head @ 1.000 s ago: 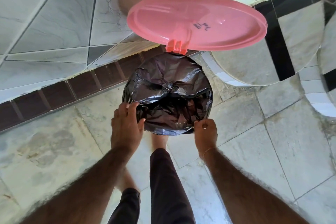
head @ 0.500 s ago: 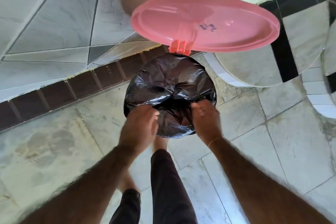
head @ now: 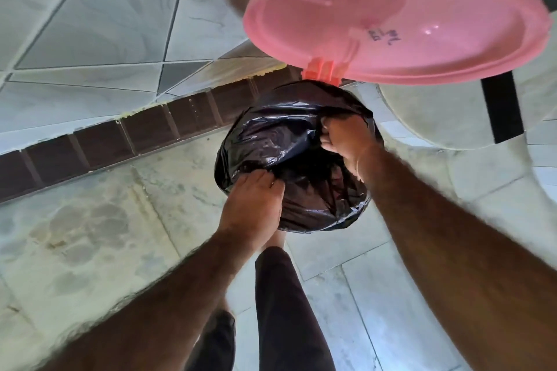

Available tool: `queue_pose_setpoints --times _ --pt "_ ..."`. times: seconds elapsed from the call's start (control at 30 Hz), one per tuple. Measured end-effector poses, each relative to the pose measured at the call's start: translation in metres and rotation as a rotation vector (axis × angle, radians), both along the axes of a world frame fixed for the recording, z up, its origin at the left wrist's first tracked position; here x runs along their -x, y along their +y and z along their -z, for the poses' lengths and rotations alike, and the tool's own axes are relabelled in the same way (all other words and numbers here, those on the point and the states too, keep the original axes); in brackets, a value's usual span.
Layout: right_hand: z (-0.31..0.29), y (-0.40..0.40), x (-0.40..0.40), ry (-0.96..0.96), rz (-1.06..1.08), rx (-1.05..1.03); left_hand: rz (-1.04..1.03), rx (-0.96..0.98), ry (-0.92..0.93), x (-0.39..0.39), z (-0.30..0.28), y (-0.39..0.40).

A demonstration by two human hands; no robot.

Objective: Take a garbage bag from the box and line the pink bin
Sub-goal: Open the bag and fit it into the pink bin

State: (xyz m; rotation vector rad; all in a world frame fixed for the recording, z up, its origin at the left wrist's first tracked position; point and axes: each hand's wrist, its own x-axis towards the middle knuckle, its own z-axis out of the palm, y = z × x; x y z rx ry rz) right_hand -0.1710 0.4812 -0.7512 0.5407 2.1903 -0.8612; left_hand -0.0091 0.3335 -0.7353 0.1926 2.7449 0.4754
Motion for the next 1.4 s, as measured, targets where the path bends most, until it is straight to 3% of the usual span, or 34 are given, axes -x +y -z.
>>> queue_pose_setpoints --times 0.07,0.1,0.2,0.27,0.33,0.4,0.47,0.53,0.63,0.7,0.77,0.9,0.97,1.13,1.27,1.4 --pt "-0.009 0.004 -0.031 0.162 0.003 -0.069 -0.008 -0.047 0.062 0.012 -0.012 0.005" --pt "-0.011 0.004 -0.050 0.247 -0.093 -0.080 0.010 -0.091 0.047 0.021 -0.012 0.009" --pt "-0.011 0.005 -0.083 0.125 -0.394 0.085 -0.020 -0.261 -0.246 0.047 0.001 0.010" --pt "-0.007 0.010 -0.061 -0.002 -0.178 0.144 -0.224 -0.329 -0.458 0.068 0.005 0.002" --pt "-0.002 0.020 -0.026 -0.026 0.223 0.163 -0.621 -0.442 -0.539 0.090 0.006 -0.011" --pt "-0.002 0.023 0.000 -0.115 0.471 0.240 -0.989 -0.740 -0.680 0.107 0.003 -0.018" --pt "-0.017 0.018 0.007 -0.219 0.495 0.294 -1.199 -1.012 -0.794 0.114 -0.001 -0.019" --pt "-0.024 0.018 0.009 -0.221 0.512 0.307 -1.264 -1.070 -0.806 0.115 -0.004 -0.023" --pt "-0.033 0.028 0.008 -0.014 0.718 0.253 -1.142 -0.859 -0.739 0.107 -0.015 -0.028" --pt "-0.031 0.033 0.007 0.134 0.841 0.248 -1.000 -0.700 -0.577 0.100 -0.015 -0.029" --pt "-0.021 0.037 0.003 0.321 0.684 0.077 -0.875 -0.652 -0.351 0.097 -0.012 -0.030" --pt "-0.008 0.041 -0.009 0.617 0.039 -0.220 -0.639 -0.547 -0.043 0.104 -0.011 -0.032" --pt "-0.005 0.041 -0.014 0.576 -0.019 -0.199 -0.538 -0.458 0.063 0.105 -0.007 -0.031" --pt "0.001 0.051 -0.027 0.360 0.100 -0.143 -0.336 -0.156 0.179 0.092 0.009 -0.033" --pt "0.007 0.067 -0.041 0.213 0.134 -0.176 -0.427 -0.251 0.115 0.072 0.016 -0.041" --pt "0.007 0.076 -0.059 0.067 0.225 -0.062 -0.386 -0.248 -0.006 0.046 0.015 -0.040"
